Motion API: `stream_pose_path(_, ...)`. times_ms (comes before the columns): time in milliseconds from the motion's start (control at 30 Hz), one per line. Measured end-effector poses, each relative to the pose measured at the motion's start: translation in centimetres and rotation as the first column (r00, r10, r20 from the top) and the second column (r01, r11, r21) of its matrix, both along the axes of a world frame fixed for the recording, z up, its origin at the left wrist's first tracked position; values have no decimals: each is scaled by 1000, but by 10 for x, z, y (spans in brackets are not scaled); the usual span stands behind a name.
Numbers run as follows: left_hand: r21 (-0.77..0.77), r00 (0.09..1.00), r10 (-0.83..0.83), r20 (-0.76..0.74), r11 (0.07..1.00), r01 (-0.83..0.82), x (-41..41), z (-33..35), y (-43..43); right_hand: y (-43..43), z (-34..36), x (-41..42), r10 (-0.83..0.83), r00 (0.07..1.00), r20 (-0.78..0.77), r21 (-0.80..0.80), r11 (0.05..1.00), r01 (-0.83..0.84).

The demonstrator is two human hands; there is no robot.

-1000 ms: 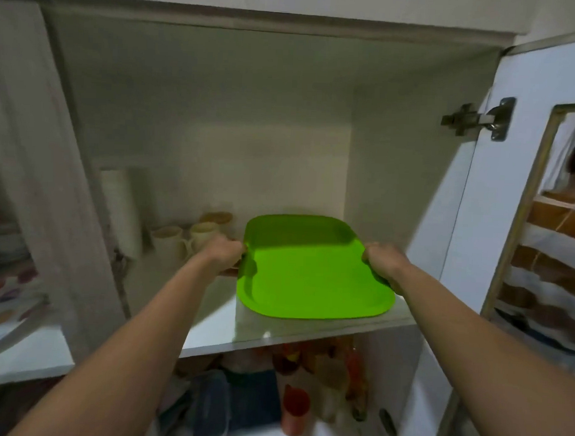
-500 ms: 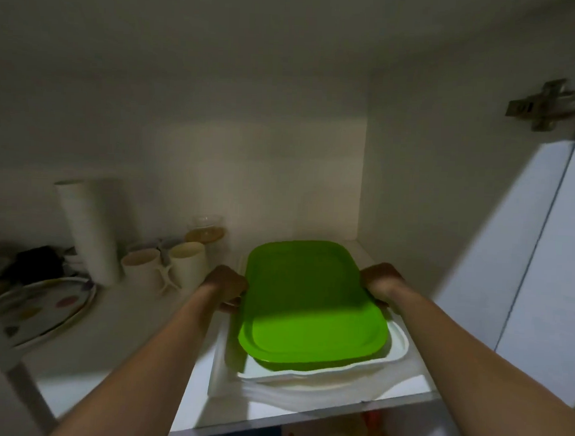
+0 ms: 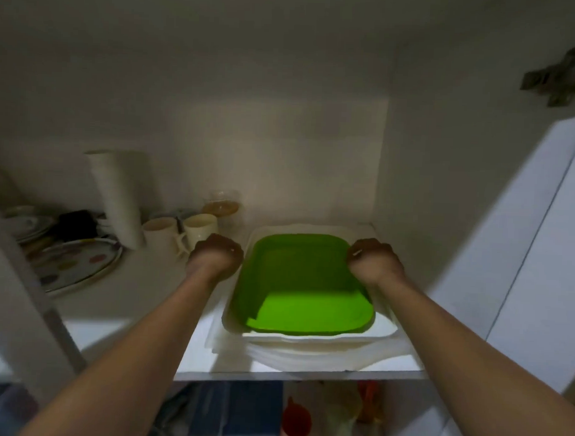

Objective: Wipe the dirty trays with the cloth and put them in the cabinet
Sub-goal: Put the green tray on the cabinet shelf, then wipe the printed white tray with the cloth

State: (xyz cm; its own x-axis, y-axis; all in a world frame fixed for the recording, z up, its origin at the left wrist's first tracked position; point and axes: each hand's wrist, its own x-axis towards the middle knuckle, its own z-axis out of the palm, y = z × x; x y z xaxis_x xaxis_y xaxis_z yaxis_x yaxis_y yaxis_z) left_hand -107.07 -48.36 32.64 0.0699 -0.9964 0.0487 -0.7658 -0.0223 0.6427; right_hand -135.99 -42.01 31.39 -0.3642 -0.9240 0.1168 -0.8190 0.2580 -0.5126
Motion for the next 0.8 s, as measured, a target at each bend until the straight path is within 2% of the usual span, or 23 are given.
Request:
stream_pose_path(133,-118,990,-16,-142,993,-1,33,7,43,7,17,72,186,982,20,-164,970,-180)
stream_pose_path(200,-123,982,-34,-186,992,11,65,7,72,18,19,126,335,940,68,-228,922,-312)
stream_pose_path(267,-99,982,-76,-174,993,59,102,2,102,29,14,180,481,872,91,-215,864,-455)
stream_pose_path(367,0,976,-43,-214,999,44,174,-17,158,49,-9,258,672,735,84,-66,740,-669)
stream_pose_path(433,34,975,67,-214,998,-61,230,-35,200,65,-32,309,772,624,117,42,624,-780)
stream_pose_path(533,54,958,280,-55,959,-277,327,-61,279,92,-63,399,877,471,95,140,457,-878)
stream_pose_path(633,115,876,480,49,869,-482,413,-82,366,129,-86,498,937,339,87,184,320,-930)
stream_pose_path(800,204,715,695,74,691,-693,530,-103,508,213,-113,658,980,132,146,166,108,-980)
